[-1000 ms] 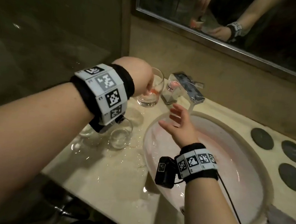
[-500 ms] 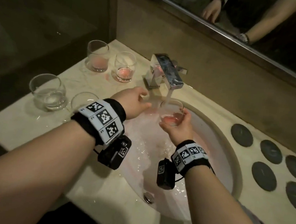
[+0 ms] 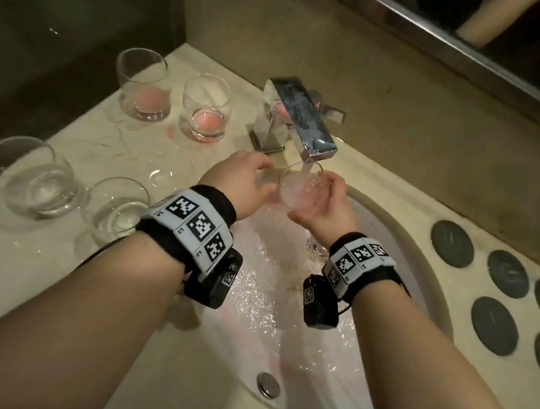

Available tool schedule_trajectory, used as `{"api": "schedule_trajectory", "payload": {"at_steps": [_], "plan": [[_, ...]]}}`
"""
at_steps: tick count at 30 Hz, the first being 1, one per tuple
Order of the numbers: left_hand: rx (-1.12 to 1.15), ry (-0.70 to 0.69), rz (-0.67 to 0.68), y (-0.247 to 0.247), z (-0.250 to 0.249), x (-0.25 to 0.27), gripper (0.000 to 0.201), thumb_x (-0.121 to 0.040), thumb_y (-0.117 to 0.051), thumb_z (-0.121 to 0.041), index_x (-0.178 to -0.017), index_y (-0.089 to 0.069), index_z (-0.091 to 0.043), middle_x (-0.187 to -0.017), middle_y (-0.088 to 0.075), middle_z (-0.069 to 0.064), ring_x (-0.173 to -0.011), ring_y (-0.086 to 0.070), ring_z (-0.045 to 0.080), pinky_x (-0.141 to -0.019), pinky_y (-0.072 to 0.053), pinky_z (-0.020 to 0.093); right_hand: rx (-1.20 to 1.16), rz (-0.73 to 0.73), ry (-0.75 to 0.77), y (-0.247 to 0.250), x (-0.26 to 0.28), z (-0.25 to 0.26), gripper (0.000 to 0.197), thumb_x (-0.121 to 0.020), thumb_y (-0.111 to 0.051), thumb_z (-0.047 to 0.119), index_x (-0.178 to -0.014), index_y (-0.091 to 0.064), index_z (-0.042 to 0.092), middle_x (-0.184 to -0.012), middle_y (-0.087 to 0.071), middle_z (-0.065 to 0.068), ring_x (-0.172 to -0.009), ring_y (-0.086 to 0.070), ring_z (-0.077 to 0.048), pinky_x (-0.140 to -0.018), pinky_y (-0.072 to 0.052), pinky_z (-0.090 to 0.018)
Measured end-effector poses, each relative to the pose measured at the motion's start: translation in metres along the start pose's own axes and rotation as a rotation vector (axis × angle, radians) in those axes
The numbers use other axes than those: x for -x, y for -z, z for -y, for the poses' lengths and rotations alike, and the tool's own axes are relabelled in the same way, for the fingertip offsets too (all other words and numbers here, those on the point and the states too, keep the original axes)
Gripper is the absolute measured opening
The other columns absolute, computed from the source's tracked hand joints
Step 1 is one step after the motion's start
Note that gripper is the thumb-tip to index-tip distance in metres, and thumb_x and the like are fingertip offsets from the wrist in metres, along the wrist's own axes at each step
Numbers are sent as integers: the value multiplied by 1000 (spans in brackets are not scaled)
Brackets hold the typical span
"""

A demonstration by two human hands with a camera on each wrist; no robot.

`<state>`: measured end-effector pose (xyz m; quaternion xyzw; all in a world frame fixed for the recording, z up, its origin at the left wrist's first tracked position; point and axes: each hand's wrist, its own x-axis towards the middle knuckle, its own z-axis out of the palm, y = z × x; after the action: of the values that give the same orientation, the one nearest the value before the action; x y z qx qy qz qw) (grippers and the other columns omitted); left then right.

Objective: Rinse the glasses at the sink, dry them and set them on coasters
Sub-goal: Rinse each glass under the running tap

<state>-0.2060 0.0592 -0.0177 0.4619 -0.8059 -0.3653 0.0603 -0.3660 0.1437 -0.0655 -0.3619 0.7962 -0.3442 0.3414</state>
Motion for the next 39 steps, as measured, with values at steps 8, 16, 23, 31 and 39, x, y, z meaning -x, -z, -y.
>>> {"api": "schedule_trajectory", "payload": {"at_steps": [8,16,23,31,39], "plan": [[69,34,-9,-13,11,-4,40,-91,-56,-31,-129,-51,-19,-135,-50,1,-114,-54,18,-95,-40,29,245,37,118,13,2,7,92,-66,-85,22,-141,-30,22,-138,-38,-1,-111,-44,-11,-94,-38,-22],[142,29,-21,-23,2,-8,34,-92,-56,-28,-124,-56,-17,-128,-58,0,-113,-54,17,-93,-38,25,1105,29,223,43,6,30,78,-75,-70,30,-141,-29,34,-122,-42,-5,-112,-47,-27,-89,-42,-38],[181,69,-7,-34,3,-3,33,-92,-56,-28,-124,-55,-17,-127,-57,-1,-112,-55,18,-95,-40,29,1192,53,149,56,6,31,75,-74,-73,28,-137,-33,29,-124,-48,-4,-110,-51,-26,-92,-44,-41],[184,67,-25,-29,6,0,34,-92,-56,-28,-125,-54,-19,-129,-56,-1,-115,-53,16,-97,-44,32,337,62,16,22,2,13,89,-65,-85,21,-134,-29,24,-115,-51,5,-101,-57,-18,-84,-50,-32],[146,9,-47,-23,5,-5,55,-87,-62,-31,-136,-41,-19,-134,-49,0,-117,-52,17,-100,-42,36,133,22,60,10,-6,13,86,-70,-81,11,-134,-25,18,-113,-49,5,-99,-52,-12,-80,-43,-22]]}}
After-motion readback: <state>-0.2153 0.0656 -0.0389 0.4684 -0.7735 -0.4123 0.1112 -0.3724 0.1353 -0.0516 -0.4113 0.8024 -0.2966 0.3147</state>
